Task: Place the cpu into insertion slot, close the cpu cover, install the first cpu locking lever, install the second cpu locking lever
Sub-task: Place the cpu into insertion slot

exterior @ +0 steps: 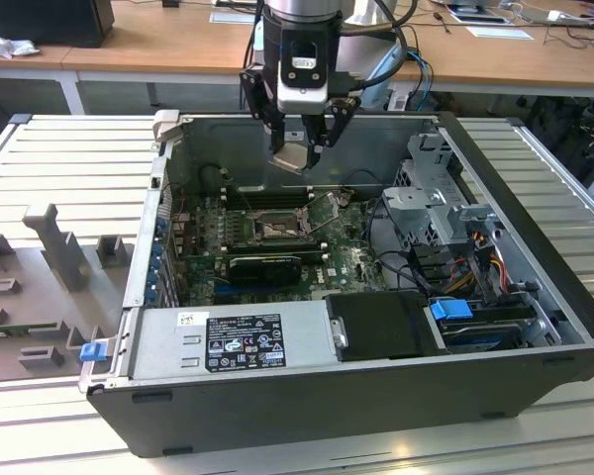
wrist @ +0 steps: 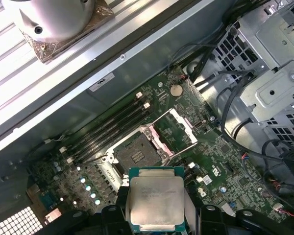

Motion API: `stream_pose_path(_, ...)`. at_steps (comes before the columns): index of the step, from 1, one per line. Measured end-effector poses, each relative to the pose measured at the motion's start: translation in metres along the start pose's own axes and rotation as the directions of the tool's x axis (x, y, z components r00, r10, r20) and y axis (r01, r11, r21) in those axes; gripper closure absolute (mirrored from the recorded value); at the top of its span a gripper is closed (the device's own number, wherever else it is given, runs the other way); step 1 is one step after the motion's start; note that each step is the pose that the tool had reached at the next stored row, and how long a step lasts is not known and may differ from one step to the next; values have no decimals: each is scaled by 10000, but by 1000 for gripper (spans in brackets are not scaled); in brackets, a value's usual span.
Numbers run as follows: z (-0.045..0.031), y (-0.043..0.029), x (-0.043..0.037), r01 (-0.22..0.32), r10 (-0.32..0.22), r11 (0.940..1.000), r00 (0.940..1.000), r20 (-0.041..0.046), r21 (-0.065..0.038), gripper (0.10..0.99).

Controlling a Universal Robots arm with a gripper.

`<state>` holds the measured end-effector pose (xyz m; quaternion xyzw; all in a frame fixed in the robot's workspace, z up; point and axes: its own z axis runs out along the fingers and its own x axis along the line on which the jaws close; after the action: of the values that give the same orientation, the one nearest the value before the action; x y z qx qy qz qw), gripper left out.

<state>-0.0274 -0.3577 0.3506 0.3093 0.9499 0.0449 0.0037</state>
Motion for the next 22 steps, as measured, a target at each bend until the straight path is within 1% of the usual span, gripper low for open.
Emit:
stream_pose_path(12,8,-1,0,-446,446,9990,9990,39,-9,557)
stream_pose_path(19,13,-1,0,-816,816,9967,9966,71,-20,557)
stream_pose_path(22,16,-1,0,-1066,1066,9943,9943,93,-27,557)
